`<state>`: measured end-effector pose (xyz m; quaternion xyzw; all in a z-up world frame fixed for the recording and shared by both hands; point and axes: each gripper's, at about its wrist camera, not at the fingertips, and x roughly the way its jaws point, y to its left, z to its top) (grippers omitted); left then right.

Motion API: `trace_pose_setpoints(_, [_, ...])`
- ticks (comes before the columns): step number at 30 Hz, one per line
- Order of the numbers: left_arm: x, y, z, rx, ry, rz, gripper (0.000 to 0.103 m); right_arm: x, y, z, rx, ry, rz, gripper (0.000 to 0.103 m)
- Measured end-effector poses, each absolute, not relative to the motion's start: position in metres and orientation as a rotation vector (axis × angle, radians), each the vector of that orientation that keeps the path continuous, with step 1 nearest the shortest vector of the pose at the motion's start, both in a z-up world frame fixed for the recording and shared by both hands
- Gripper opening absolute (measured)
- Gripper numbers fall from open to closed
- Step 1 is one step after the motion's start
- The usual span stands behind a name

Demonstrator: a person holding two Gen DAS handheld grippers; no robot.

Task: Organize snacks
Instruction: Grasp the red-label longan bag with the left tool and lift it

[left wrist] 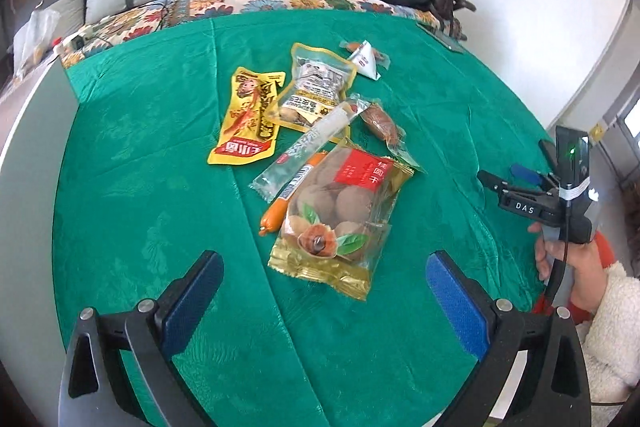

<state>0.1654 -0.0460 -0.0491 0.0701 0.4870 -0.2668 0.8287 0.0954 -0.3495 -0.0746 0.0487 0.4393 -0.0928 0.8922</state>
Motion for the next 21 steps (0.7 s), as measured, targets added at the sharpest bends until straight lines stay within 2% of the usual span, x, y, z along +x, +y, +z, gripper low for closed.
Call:
trace_pose_setpoints(5, [0.199,-0.1,-0.079,0.289,1.127,-0.549,0.098,0.095,-0.348,-0.075,0.101,0.911,-0.193,0.093])
trace_pose_setpoints(6, [0.201,-0.106,-0.086,0.284,1.149,-0.562,0.093,0.095,-0.349,-0.075,0.101,0.911,-0.193,0.093])
trace_pose_setpoints(7, [0.199,-0.11,-0.089,0.292,1.146,-0.552,0.077,0.095,-0.348,-0.075,0.101,0.911,-0.193,0.093])
trace_pose_setpoints(11, [0.179,-0.103,-0.086,0.193,1.078,-0.548,0.063,0.095,-0.348,-0.075,0.101,0.911,-0.194,0.093])
trace_pose_setpoints(15, [0.143,-0.07,-0.08,0.124,1.066,-0.516,0.063,0.095,-0.349,-0.074,0.101,0.911,-0.194,0.093])
trace_pose_setpoints(21, [0.12,0.024,-0.058,-0.081,0.977,-0.326,0.063,0.095,-0.348,-0.075,0.101,0.91,-0.195,0.093])
